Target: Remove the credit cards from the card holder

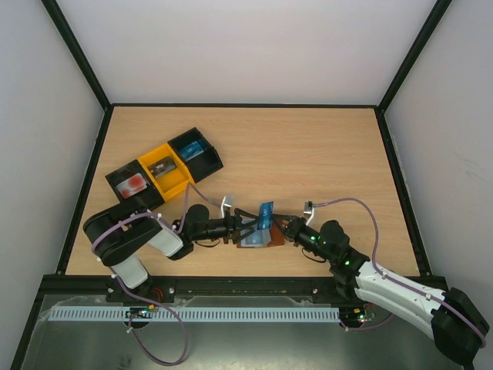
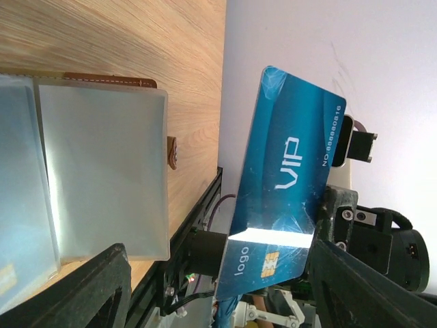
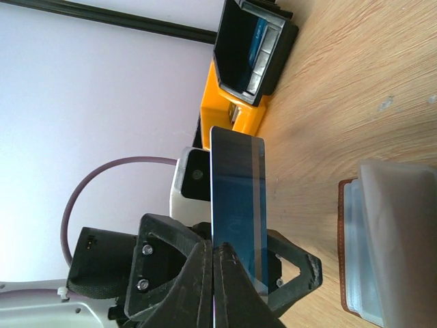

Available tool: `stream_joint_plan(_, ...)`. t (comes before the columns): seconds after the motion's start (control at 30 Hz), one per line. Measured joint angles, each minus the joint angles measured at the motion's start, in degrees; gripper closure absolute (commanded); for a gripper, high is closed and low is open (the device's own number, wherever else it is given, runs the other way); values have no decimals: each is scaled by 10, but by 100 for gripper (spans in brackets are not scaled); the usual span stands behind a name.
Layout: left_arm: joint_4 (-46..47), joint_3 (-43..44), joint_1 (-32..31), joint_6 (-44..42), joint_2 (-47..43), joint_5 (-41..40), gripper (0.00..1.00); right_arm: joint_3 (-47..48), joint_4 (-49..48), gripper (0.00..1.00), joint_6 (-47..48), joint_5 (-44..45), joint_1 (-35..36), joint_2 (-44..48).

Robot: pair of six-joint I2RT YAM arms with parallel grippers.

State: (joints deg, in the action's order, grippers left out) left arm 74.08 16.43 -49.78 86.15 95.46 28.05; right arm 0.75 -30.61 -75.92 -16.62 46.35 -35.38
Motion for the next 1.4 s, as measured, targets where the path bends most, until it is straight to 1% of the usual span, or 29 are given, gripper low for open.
stream_joint_plan(0.07,7,1,-1,4,5,0,37,0,-4,98,-3,-2,0,-1)
stream_joint_plan(0.2,27,2,-2,8,8,-2,46,0,-10,98,-6,-9,0,-5)
stream_joint_plan(0.3,32,7,-2,8,8,-1,57,0,-15,98,-11,-14,0,-10)
stream_joint_plan(0.37,32,11,-2,6,8,0,69,-1,-20,98,-13,-16,0,-13)
stream_joint_plan(0.4,34,13,-2,5,8,0,76,-1,-23,98,-14,-18,0,-15)
stream_joint_plan(0.43,34,14,-2,3,8,0,85,-1,-28,98,-15,-18,0,-18)
stream_joint_plan(0.47,32,14,-2,2,8,0,92,-1,-33,98,-15,-18,0,-19)
stream_joint_plan(0.5,31,14,-2,1,8,-1,96,-1,-36,98,-15,-18,-2,-21)
stream_joint_plan(0.53,30,14,-2,-1,7,0,97,-1,-37,97,-15,-17,-3,-21)
stream_joint_plan(0.6,25,14,2,-13,0,-3,97,-2,-30,93,-13,-10,-6,-20)
stream_joint_plan(0.73,5,12,12,-44,-42,3,97,0,24,78,14,-21,-7,-7)
stream_joint_plan(0.87,-51,10,32,-95,-94,33,97,48,144,69,82,-29,-6,36)
stream_joint_plan(1.0,-166,26,44,-180,-156,65,97,117,266,64,148,-22,-6,64)
stream_joint_plan(1.1,-278,46,44,-250,-210,89,97,168,333,59,196,-21,-6,66)
stream_joint_plan(1.27,-438,70,44,-348,-287,129,97,214,398,53,258,-39,-6,45)
stream_joint_plan(1.4,-514,71,44,-393,-329,161,97,224,415,48,295,-80,-6,21)
